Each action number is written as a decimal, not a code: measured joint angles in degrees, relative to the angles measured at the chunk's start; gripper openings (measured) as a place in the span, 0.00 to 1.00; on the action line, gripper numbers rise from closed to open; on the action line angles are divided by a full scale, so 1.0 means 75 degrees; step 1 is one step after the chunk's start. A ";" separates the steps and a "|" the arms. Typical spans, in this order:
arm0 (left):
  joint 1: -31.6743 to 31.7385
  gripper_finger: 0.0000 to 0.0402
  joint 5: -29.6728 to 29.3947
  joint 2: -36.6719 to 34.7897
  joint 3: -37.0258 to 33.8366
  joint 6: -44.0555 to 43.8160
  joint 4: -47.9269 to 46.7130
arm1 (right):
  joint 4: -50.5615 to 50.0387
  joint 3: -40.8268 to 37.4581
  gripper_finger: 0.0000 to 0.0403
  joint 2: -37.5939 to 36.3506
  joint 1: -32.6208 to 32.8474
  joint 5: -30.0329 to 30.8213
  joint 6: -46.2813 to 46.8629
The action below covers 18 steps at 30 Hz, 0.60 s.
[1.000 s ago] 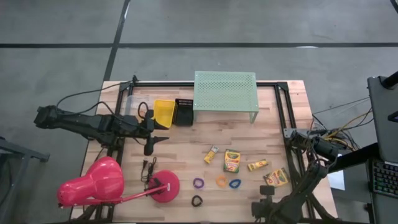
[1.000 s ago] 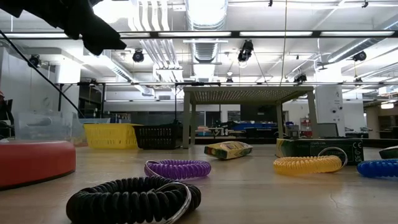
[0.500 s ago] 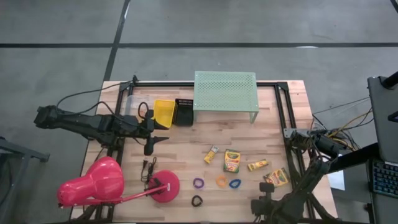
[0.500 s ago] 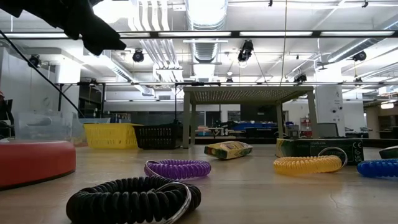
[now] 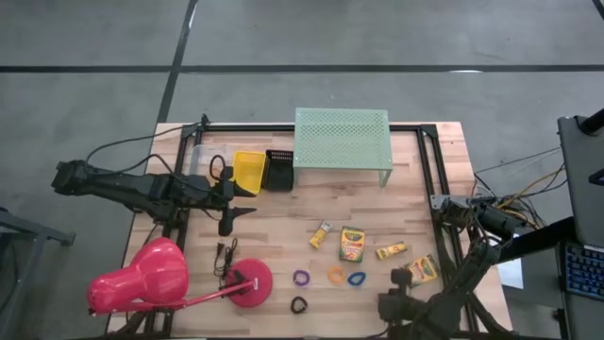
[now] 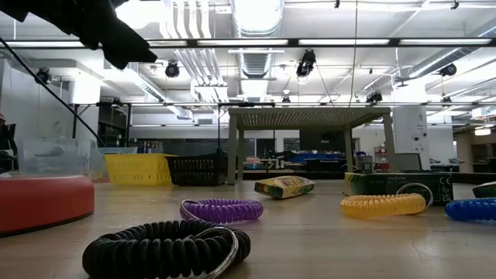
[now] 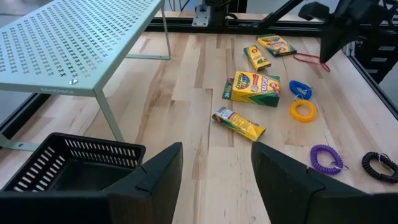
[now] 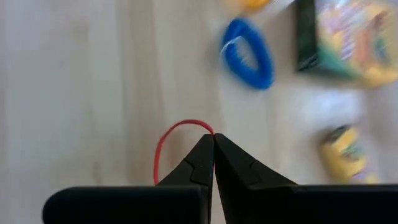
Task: Pick & Place Office Desk Supplies
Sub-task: Put the red rubber band into the transparent bin
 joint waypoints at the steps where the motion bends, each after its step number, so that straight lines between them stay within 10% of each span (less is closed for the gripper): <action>1: 0.0000 0.49 0.0000 -0.0002 0.0000 0.0001 0.0003 | -0.0014 0.0000 0.02 0.0000 0.0000 0.0315 -0.0002; 18: -0.0001 0.49 0.0000 0.0000 0.0000 -0.0002 0.0000 | -0.0218 0.0020 0.02 -0.0448 -0.0052 0.6001 -0.0737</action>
